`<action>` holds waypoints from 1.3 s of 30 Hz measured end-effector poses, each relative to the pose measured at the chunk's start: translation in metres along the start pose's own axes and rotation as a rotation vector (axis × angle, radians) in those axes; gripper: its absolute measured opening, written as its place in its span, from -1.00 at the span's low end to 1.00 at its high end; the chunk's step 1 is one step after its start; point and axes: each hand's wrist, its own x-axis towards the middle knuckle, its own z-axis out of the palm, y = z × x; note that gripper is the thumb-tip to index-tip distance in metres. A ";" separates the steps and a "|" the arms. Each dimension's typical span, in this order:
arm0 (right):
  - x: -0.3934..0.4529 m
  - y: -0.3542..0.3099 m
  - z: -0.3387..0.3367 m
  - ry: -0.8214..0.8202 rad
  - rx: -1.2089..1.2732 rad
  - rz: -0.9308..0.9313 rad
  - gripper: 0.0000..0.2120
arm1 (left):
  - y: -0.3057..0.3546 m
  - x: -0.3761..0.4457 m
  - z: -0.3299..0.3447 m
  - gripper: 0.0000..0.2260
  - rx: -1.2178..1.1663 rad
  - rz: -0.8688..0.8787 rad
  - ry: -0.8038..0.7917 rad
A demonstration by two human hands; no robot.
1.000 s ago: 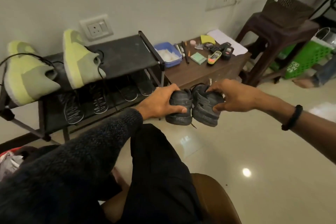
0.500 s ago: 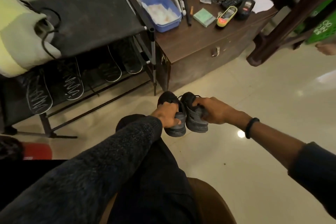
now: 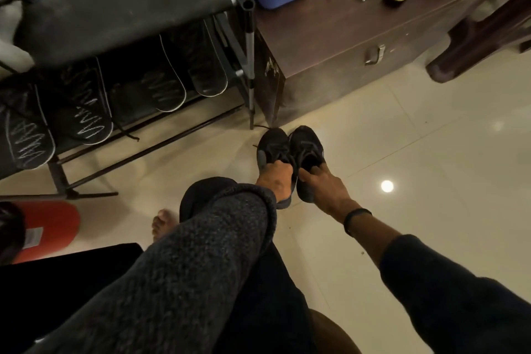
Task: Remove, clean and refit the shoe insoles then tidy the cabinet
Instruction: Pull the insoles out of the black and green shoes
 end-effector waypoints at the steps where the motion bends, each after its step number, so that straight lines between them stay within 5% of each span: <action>1: 0.003 -0.002 0.005 0.002 0.009 0.017 -0.40 | 0.000 0.002 0.001 -0.75 -0.009 -0.018 0.007; 6: 0.012 -0.006 0.024 -0.010 0.055 0.062 -0.43 | 0.001 0.014 0.009 -0.80 -0.027 -0.075 0.022; 9: 0.011 -0.007 0.029 -0.036 0.146 0.058 -0.62 | -0.001 0.020 0.012 -0.68 -0.050 -0.077 -0.023; 14: 0.012 -0.009 0.034 -0.087 0.218 0.080 -0.71 | -0.009 0.025 0.021 -0.32 -0.106 -0.075 -0.293; 17: 0.016 -0.014 0.039 -0.097 0.246 0.094 -0.70 | -0.013 0.020 0.019 -0.36 -0.054 -0.022 -0.353; 22: 0.020 -0.032 0.038 0.005 0.414 0.276 -0.79 | -0.020 0.005 -0.017 -0.58 -0.050 0.116 -0.248; 26: 0.027 -0.060 0.018 0.284 0.564 0.360 -0.82 | -0.044 -0.041 -0.059 -0.61 0.064 0.253 -0.191; 39: 0.020 -0.231 -0.111 0.695 0.636 -0.180 -0.94 | -0.151 -0.240 -0.124 -0.71 0.051 0.078 0.367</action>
